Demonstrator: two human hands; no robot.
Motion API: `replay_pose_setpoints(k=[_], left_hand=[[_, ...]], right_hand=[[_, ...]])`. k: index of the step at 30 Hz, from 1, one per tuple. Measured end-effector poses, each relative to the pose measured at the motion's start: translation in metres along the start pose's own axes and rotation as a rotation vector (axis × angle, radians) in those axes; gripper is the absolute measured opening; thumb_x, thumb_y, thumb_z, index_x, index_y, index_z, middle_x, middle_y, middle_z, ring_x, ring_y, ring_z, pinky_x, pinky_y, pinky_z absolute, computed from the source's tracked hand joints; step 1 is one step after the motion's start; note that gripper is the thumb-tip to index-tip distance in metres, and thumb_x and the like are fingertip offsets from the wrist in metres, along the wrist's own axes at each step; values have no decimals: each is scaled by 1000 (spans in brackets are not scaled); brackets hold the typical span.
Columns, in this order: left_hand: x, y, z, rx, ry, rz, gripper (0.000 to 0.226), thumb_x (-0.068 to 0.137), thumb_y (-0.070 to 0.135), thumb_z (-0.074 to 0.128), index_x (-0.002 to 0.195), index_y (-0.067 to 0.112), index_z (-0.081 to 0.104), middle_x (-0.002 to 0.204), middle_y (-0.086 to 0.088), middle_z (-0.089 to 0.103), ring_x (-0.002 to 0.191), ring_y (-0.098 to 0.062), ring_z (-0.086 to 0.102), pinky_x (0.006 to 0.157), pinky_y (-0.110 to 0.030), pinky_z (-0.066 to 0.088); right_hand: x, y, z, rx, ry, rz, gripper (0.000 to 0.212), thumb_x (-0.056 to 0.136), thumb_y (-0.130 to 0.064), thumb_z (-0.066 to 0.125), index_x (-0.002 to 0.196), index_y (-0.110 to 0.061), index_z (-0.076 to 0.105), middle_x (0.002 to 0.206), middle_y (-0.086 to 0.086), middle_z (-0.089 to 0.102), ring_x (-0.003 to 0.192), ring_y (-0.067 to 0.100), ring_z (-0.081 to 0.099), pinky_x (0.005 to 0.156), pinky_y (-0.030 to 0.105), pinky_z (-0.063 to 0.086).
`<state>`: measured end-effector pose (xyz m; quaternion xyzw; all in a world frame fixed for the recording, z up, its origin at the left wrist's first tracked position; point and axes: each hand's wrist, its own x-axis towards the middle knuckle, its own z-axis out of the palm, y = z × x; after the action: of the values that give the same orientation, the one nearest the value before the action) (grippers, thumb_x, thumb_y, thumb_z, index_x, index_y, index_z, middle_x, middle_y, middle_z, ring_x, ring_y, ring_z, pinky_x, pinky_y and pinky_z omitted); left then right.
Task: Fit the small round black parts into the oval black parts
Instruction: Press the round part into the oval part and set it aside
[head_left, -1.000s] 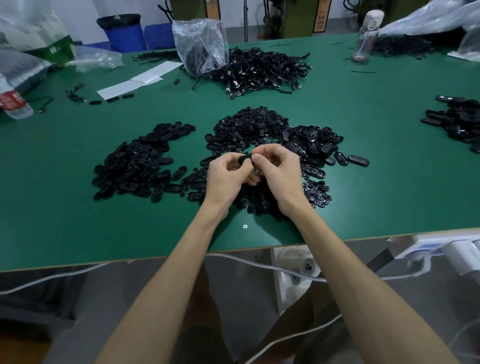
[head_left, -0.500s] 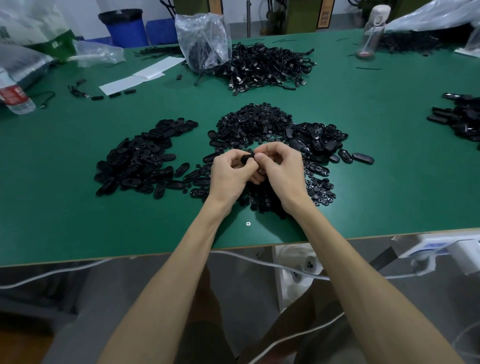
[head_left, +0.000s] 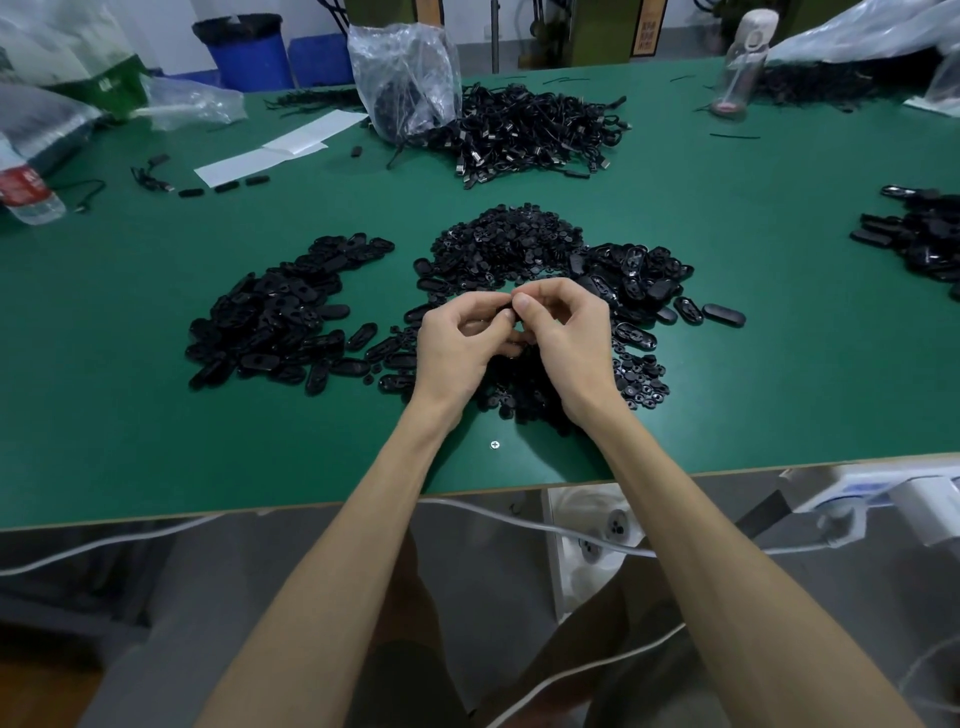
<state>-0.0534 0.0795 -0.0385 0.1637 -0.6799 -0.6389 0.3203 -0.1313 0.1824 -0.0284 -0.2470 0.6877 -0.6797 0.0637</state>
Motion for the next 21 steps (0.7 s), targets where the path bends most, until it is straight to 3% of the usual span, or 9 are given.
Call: replay_pose_setpoints(k=[7,11,17,21], left_hand=[[1,-3,-2,26,6,-26,13,95,0,69,106,-1,77,90,-12,80,82,-25,79,75,-30,62],[1,-2,2,129,11,-1,13,95,-1,67,102,0,77,83,-11,79,70,-18,75,68,-26,59],[0,2,2,183,6,1,14,97,-4,62,105,-7,74,78,-11,74,62,-10,68,63,-22,55],[0,3,3,233,10,9,14,98,-2,62,104,-4,73,75,-7,73,61,-12,66,63,-25,56]], right_hand=[[-1,-1,1,-40,-25,-37,7,93,-8,72,92,-14,77,84,-1,75,75,9,68,71,30,58],[1,1,3,-55,-37,-21,6,94,-10,71,92,-13,76,83,3,75,75,19,70,73,42,61],[-1,0,3,-56,-46,-13,6,94,-10,71,92,-13,75,81,4,75,73,19,70,75,46,61],[-1,1,3,-52,-35,-8,5,95,-11,71,94,-11,76,81,4,75,72,20,71,74,48,62]])
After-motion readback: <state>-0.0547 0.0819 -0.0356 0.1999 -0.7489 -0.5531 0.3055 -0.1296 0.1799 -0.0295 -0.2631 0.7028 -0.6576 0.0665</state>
